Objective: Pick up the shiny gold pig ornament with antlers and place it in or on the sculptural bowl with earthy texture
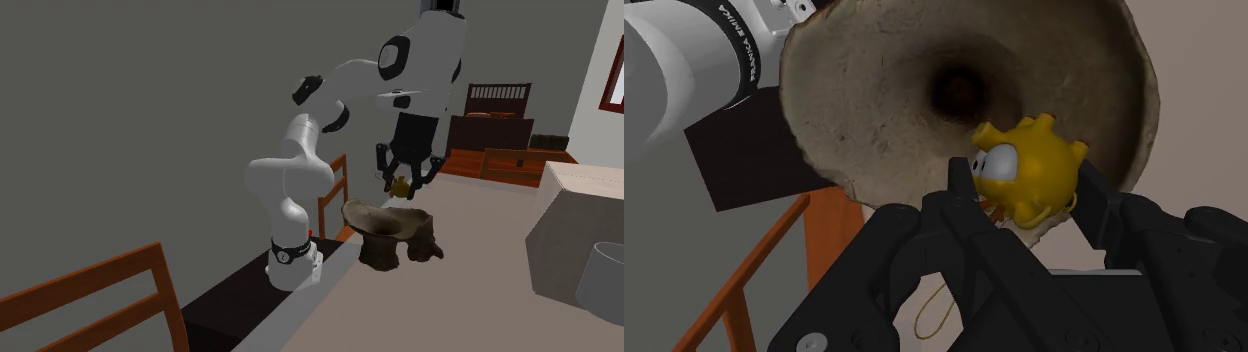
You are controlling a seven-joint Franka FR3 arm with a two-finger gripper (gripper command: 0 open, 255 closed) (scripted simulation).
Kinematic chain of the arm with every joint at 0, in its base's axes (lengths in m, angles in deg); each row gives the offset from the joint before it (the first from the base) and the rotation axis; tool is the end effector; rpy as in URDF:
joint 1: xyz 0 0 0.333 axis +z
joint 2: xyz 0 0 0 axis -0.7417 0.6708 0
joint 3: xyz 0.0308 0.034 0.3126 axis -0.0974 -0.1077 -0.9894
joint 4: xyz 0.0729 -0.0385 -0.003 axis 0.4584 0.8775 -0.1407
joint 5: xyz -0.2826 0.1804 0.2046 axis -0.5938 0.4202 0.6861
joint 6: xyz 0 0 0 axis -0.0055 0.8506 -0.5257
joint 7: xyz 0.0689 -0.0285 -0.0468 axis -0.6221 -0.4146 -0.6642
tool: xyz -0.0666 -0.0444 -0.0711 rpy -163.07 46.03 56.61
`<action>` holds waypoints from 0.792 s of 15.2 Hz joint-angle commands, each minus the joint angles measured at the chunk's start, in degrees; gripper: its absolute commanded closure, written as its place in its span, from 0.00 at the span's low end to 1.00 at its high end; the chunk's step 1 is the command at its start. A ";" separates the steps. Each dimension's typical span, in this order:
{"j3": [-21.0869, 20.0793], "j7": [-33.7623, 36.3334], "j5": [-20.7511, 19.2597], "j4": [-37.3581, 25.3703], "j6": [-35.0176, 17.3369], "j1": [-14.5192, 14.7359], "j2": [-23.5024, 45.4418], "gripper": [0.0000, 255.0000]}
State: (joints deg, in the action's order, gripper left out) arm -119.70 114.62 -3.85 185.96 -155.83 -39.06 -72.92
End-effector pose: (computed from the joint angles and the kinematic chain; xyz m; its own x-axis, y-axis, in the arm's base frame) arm 0.0786 0.3201 0.5217 0.9466 -0.3098 0.0898 -0.3187 -0.9413 0.1117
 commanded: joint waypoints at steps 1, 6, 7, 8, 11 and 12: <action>-0.93 0.07 0.88 1.43 -1.15 0.31 -0.43 1.00; -2.07 0.03 1.95 3.33 -2.61 0.74 -0.96 1.00; -2.07 0.03 1.95 3.33 -2.61 0.74 -0.96 1.00; -2.07 0.03 1.95 3.33 -2.61 0.74 -0.96 1.00; -2.07 0.03 1.95 3.33 -2.61 0.73 -0.95 1.00; -2.07 0.03 1.95 3.33 -2.61 0.73 -0.95 0.00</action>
State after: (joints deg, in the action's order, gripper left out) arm -121.77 114.65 -1.90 189.28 -158.44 -38.33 -73.87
